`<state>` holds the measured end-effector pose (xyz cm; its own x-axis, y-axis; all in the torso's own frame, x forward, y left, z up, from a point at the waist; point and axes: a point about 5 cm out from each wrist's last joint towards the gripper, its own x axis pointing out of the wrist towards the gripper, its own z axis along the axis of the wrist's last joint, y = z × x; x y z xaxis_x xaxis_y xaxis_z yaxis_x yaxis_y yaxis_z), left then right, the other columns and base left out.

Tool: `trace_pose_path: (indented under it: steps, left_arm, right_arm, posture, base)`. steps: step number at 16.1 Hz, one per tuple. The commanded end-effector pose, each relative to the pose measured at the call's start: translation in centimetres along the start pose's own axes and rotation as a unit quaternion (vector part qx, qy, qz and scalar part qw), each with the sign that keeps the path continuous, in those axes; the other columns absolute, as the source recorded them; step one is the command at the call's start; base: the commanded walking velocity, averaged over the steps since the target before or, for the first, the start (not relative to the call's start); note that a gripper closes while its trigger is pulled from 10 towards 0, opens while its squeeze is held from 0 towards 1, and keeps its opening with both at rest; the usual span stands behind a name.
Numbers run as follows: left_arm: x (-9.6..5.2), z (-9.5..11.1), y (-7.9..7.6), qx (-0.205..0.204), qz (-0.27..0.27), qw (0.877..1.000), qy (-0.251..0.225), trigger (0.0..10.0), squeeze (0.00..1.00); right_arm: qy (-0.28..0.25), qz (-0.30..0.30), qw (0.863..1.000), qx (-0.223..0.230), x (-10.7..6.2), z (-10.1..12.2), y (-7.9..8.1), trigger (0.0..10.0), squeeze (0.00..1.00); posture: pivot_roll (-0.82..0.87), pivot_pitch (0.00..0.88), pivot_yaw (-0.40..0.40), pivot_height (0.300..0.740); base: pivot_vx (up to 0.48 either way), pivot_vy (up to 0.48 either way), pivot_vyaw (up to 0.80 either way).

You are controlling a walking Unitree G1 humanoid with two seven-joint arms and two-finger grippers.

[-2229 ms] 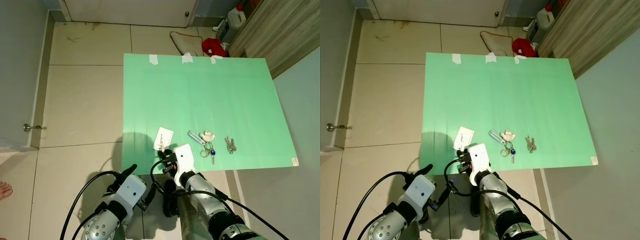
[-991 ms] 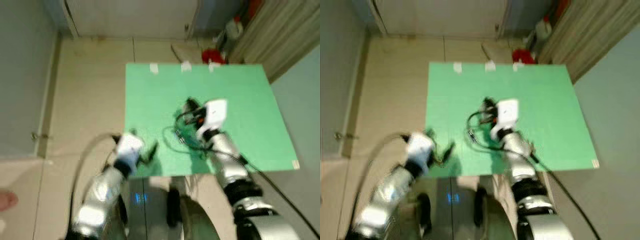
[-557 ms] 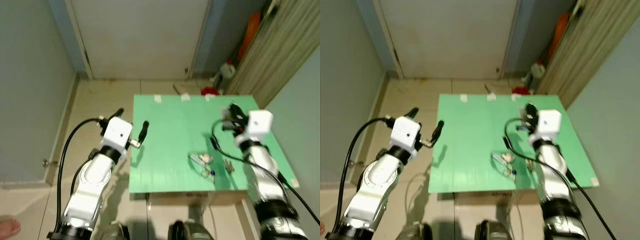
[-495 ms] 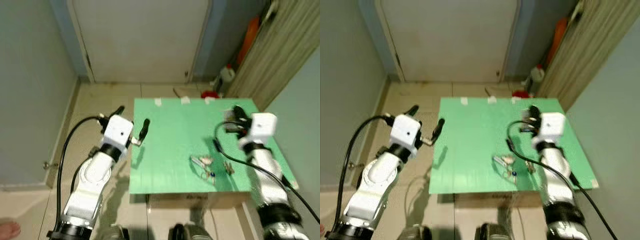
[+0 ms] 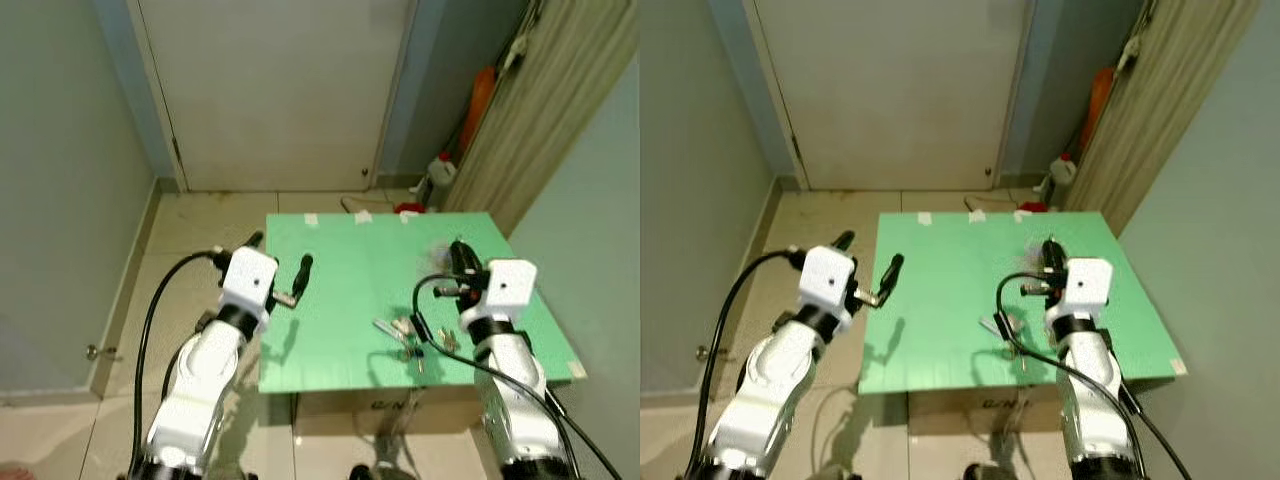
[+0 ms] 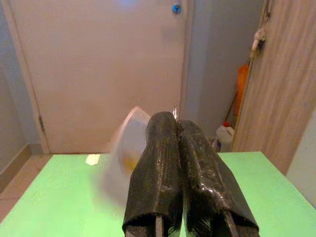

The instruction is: Hang keys on a hook

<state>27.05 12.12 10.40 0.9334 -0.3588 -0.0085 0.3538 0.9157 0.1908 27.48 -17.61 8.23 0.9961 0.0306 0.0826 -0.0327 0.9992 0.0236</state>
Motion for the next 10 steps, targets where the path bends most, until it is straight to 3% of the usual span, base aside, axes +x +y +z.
trace_pose_path:
  steps: [1,6,8,10]
  left_arm:
    - [0.1,-0.8,-0.3,-0.015,-0.015,0.999,0.027,10.0,0.00]
    - [1.0,-0.9,-0.8,-0.023,-0.018,0.999,0.026,10.0,0.00]
    - [1.2,-1.4,-1.0,-0.078,-0.017,0.996,0.043,10.0,0.00]
    - [1.4,-1.2,-1.2,-0.066,-0.025,0.997,0.035,10.0,0.00]
  right_arm:
    - [-0.012,-0.007,1.000,0.001,0.5,0.9,-0.1,0.0,0.00]
    - [-0.009,0.001,1.000,0.007,0.3,0.8,0.6,0.0,0.00]
    - [-0.004,-0.001,1.000,0.009,0.0,0.6,0.6,0.0,0.00]
    - [-0.001,-0.002,1.000,0.010,-0.2,0.6,0.7,0.0,0.00]
  posture:
    - [-0.03,0.006,-0.026,0.740]
    - [-0.04,0.016,-0.017,0.740]
    - [-0.05,0.019,-0.011,0.740]
    - [-0.06,0.027,-0.010,0.740]
  base:
    - [0.000,0.000,0.00]
    - [0.000,0.000,0.00]
    - [0.000,0.000,0.00]
    - [0.000,0.000,0.00]
